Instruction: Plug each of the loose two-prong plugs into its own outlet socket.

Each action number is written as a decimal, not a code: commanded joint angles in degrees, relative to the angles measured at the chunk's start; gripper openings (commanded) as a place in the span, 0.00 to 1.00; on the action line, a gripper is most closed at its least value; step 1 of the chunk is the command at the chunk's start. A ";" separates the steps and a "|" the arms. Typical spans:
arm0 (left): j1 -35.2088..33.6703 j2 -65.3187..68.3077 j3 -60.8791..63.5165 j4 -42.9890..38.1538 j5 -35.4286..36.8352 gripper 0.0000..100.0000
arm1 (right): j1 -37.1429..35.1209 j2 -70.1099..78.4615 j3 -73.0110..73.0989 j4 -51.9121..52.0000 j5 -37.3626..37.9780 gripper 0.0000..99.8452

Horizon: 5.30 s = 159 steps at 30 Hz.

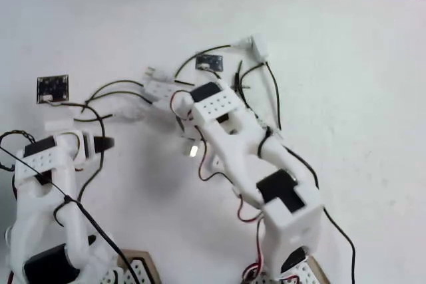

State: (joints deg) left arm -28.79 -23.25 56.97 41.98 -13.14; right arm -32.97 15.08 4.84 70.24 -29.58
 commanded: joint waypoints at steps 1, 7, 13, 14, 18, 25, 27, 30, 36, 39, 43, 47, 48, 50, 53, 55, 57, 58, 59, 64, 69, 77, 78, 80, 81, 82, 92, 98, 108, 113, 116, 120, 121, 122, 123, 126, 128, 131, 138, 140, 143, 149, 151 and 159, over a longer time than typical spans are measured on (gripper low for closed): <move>-0.22 -2.15 -0.18 -1.05 0.00 0.37 | 0.57 -9.01 -2.46 4.00 3.69 0.02; 0.13 -2.15 -0.35 -1.05 0.00 0.37 | -0.75 -19.74 -2.46 9.98 12.31 0.02; 4.53 -2.68 -2.11 -1.05 0.44 0.37 | -5.67 -29.49 0.97 12.88 20.40 0.02; 5.58 -2.68 -3.34 -0.70 0.53 0.37 | -6.37 -31.16 2.37 12.53 21.54 0.02; 9.54 -2.68 -8.97 -0.53 3.60 0.37 | -7.78 -38.02 9.32 8.40 26.37 0.02; 13.41 -2.77 -13.89 -0.53 11.25 0.37 | -9.01 -53.58 21.80 -0.40 30.07 0.02; 14.90 -2.77 -14.59 -0.44 12.92 0.37 | -9.01 -57.54 26.11 -4.09 30.86 0.02; 16.48 -5.23 -15.56 1.85 14.24 0.37 | -9.01 -61.93 32.62 -10.15 30.86 0.02; 21.41 -19.82 -15.38 9.85 14.24 0.37 | -10.86 -66.59 41.93 -19.38 30.51 0.02; 24.66 -25.36 -14.33 12.66 14.24 0.37 | -13.67 -67.74 43.16 -20.26 30.33 0.02; 27.56 -30.20 -10.73 13.27 14.24 0.37 | -15.25 -68.53 43.25 -20.26 30.24 0.02; 29.85 -37.32 -8.00 16.00 13.98 0.37 | -15.25 -68.18 43.34 -20.26 30.24 0.02; 30.81 -39.52 -7.65 17.23 13.89 0.37 | -15.25 -68.18 43.34 -20.26 30.24 0.02; 33.27 -44.00 -6.77 19.60 13.63 0.37 | -15.25 -68.18 43.34 -20.26 30.24 0.02; 35.82 -49.01 -4.66 21.01 11.25 0.37 | -15.25 -68.18 43.34 -20.09 30.15 0.02; 35.56 -50.51 -3.16 20.92 11.34 0.37 | -15.16 -68.18 43.34 -19.91 29.98 0.02; 33.98 -50.51 -2.55 20.92 11.25 0.37 | -13.93 -68.18 43.34 -19.82 28.75 0.02; 32.75 -50.51 -2.29 20.92 11.25 0.37 | -13.05 -68.18 43.34 -19.82 28.66 0.02; 31.43 -50.51 -2.20 20.92 11.25 0.37 | -11.91 -68.18 43.34 -19.82 28.75 0.02; 21.93 -50.51 -1.67 21.27 11.34 0.37 | -6.02 -68.18 43.34 -16.75 33.05 0.02; 11.56 -50.95 5.45 18.90 10.90 0.37 | -1.01 -68.09 43.34 -13.41 43.96 0.02; 6.37 -50.95 18.11 11.96 2.81 0.37 | -0.75 -65.71 43.43 -6.55 56.79 0.02; 6.20 -50.95 18.99 11.43 1.93 0.37 | -0.66 -63.87 43.43 -6.37 57.58 0.02; 6.02 -50.95 20.84 10.37 0.70 0.37 | 0.66 -59.30 43.16 -6.46 59.08 0.02; 6.11 -50.95 21.63 9.93 0.35 0.37 | 1.63 -57.19 42.90 -6.64 60.22 0.02; 6.11 -50.95 22.24 9.49 0.26 0.37 | 2.68 -55.25 42.81 -7.34 61.36 0.02; 6.02 -50.95 22.77 9.49 -0.79 0.37 | 5.32 -46.81 42.37 -8.57 67.43 0.02; 6.02 -50.95 22.77 9.58 -0.79 0.37 | 5.49 -46.37 42.55 -11.21 68.92 0.02; 6.02 -50.95 22.77 9.58 -0.79 0.37 | 5.41 -42.68 43.69 -11.30 68.92 0.02; 6.02 -50.95 22.77 9.58 -0.79 0.37 | 5.23 -38.99 43.34 -11.30 68.92 0.02; 6.02 -50.95 22.86 9.58 -0.79 0.37 | 5.14 -38.99 43.34 -11.30 68.92 0.02; 6.02 -50.95 22.86 9.58 -0.79 0.37 | 5.14 -38.55 43.52 -12.09 68.31 0.02; 6.02 -50.95 22.86 9.58 -0.79 0.37 | 5.23 -38.99 43.52 -12.44 68.22 0.02; 6.02 -50.95 22.95 9.58 -0.79 0.37 | 5.41 -39.16 43.08 -12.35 67.43 0.04; 6.02 -50.95 23.38 9.23 -0.79 0.37 | 5.41 -39.52 42.37 -12.09 65.49 0.07; 6.02 -50.95 23.56 9.23 -0.79 0.37 | 5.05 -42.24 39.74 -9.27 58.46 0.16; 6.02 -50.95 23.56 9.14 -0.79 0.37 | 4.18 -44.88 37.54 -6.20 54.42 0.20; 6.02 -50.95 23.65 9.14 -0.79 0.37 | 2.15 -48.92 36.04 -2.33 45.71 0.20; 6.02 -50.95 23.65 9.14 -0.79 0.37 | -2.33 -53.14 37.71 2.33 22.59 0.20; 6.02 -50.95 23.65 9.14 -0.79 0.37 | -3.38 -53.05 40.00 1.01 17.67 0.20; 6.02 -50.95 23.65 9.14 -0.79 0.37 | -3.91 -52.97 44.66 -4.62 13.71 0.20; 6.11 -50.95 23.65 9.14 -0.79 0.37 | -3.82 -52.97 53.01 -18.51 12.84 0.20; 6.11 -50.95 23.65 9.14 -0.79 0.37 | -3.74 -52.88 54.42 -20.44 12.75 0.20; 6.11 -50.95 23.65 9.14 -0.79 0.37 | -2.24 -44.70 53.71 -23.69 11.60 0.24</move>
State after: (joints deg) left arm -22.20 -73.45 80.79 52.26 -13.49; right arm -36.48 -32.92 60.04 48.79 -16.48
